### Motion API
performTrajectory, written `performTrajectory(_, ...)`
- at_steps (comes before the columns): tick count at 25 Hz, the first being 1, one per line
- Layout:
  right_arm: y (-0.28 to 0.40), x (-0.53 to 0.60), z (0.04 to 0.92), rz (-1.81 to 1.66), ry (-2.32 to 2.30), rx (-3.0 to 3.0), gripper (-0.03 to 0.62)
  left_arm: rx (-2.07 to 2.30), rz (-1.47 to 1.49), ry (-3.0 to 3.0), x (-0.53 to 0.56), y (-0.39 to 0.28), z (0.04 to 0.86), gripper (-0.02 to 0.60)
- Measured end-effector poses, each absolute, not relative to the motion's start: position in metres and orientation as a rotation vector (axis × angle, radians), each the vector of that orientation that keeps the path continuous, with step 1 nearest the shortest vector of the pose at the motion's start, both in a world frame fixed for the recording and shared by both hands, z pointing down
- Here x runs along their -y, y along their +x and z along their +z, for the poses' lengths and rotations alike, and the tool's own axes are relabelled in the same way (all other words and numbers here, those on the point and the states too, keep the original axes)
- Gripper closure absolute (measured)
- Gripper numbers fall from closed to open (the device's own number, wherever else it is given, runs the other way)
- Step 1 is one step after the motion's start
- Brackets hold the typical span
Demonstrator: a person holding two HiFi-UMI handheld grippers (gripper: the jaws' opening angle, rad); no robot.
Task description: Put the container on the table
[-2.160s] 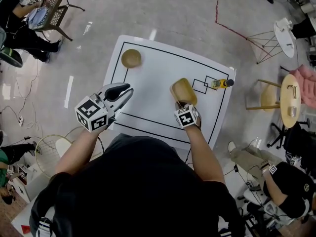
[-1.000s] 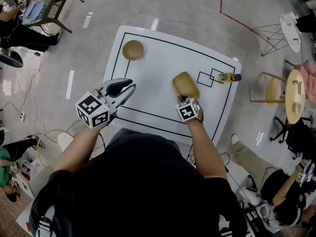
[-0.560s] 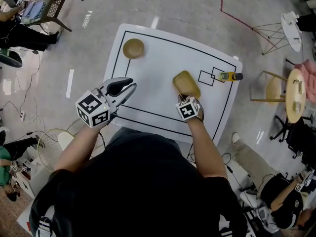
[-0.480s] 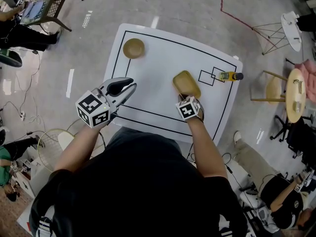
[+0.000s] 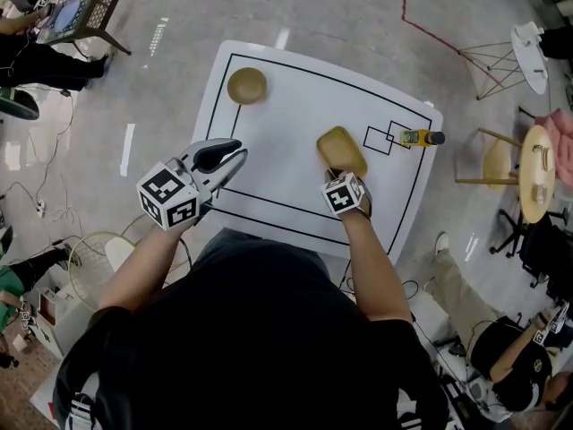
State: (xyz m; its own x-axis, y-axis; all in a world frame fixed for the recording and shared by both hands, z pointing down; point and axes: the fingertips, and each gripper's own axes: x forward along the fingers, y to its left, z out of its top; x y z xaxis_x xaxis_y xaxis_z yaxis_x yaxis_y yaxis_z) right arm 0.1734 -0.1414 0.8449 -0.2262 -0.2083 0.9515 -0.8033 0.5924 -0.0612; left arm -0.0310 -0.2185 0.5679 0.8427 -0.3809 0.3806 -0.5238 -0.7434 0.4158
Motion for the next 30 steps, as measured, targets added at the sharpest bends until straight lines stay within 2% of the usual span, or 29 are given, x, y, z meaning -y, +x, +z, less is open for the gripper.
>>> performTrajectory(10,0.164,0.142,0.844,0.683,0.865,1.757,0.538,0.663,0.364,2.503,0.213,-0.043,0.568,0.503)
performTrajectory(30,0.171,0.141,0.799,0.663,0.980,1.787,0.515,0.635,0.331,2.561,0.201,-0.042,0.544,0.503)
